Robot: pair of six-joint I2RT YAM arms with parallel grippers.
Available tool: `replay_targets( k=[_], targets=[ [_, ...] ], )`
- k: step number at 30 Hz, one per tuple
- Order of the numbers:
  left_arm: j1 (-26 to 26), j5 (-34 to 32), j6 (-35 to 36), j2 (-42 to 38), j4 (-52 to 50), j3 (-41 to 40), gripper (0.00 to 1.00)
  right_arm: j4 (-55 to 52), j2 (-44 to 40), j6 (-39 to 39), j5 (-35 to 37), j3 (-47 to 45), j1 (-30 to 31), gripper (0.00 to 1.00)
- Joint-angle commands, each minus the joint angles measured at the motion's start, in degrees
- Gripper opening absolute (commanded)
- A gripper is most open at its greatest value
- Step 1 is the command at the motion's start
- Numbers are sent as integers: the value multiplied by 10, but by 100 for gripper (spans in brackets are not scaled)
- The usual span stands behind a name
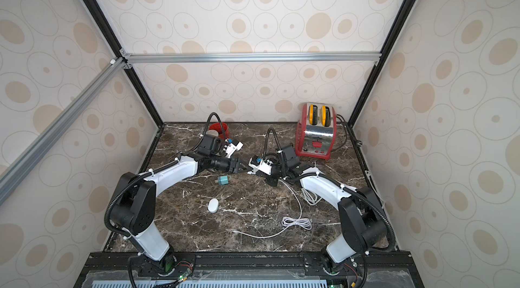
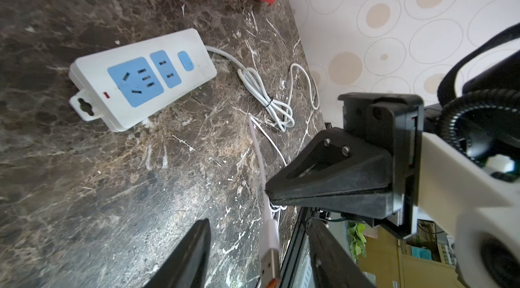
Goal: Charge the bluetooth headset
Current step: Pick up the charging cable from the center of the board.
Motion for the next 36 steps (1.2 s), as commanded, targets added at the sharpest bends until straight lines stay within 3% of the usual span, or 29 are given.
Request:
replay_targets(
  k=[1,4,8,12,16,20,24,30,31,34,36],
  targets=[
    [-4,22,30,3,-31,28,57,8,11,7,-20,-1,-11,0],
    [-4,23,44,3,-52,33,57,1,17,8,-22,5,-15,0],
    [-4,24,44,2,-53,34,44,-1,25,10,-33,11,-16,0],
    [-4,25,44,11,-54,39,38,-7,29,12,-41,18,-16,0],
    [-4,27,44,17,-54,43,38,-10,33,14,-43,23,-16,0],
    [-5,28,49,20,-61,44,25,-11,38,17,-48,29,-16,0],
    [-4,26,50,19,-63,46,1,-6,41,22,-49,31,-16,0],
    [-4,25,50,21,-69,52,0,47,30,41,-48,8,-16,0],
    [-4,25,50,22,-69,55,0,68,26,47,-42,-1,-16,4],
    [-1,30,46,21,-67,62,0,175,-5,55,-21,-57,-17,36],
    [5,36,44,22,-68,68,0,292,-26,52,-20,-115,-21,46]
  ],
)
